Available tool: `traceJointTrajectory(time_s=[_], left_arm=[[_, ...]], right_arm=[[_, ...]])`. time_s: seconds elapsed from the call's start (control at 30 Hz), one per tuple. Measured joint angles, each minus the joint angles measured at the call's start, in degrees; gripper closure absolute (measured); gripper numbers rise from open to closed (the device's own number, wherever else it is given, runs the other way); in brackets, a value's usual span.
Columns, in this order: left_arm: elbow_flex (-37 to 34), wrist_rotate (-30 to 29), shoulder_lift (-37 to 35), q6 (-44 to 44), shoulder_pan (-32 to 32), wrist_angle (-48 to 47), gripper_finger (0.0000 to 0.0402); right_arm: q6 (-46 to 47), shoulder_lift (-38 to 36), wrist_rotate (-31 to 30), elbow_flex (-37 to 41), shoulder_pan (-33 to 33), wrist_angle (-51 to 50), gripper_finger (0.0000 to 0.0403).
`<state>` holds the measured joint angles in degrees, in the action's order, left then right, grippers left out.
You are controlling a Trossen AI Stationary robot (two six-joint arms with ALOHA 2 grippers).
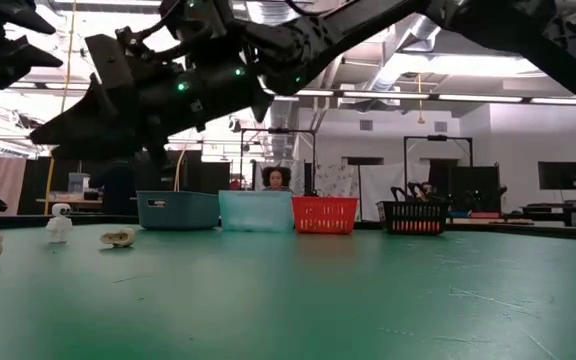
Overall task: Sort Halloween decoration
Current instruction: Put the white skeleton toy into the light blue bin
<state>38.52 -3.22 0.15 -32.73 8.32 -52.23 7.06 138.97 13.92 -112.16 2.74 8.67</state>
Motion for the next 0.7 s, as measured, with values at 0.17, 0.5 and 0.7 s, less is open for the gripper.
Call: traceJointTrajectory(time_s=[0.17, 0.5, 0.7], left_arm=[[0.0, 0.2, 0.1, 0.4, 0.0, -1.2, 0.0191], [0.0, -0.6, 0.1, 0.6, 0.0, -3.8, 0.0191], [0.0, -1.8, 0.1, 0.8, 0.0, -3.9, 0.0191]], right_arm=[[-0.8, 1.0, 3.3, 0.0, 0.0, 1.0, 0.0246], [-7.8, 1.0, 3.0, -0.1, 1.0, -4.4, 0.0246], [-9.1, 1.0, 1.2, -0.1, 1.0, -5.5, 0.0246]])
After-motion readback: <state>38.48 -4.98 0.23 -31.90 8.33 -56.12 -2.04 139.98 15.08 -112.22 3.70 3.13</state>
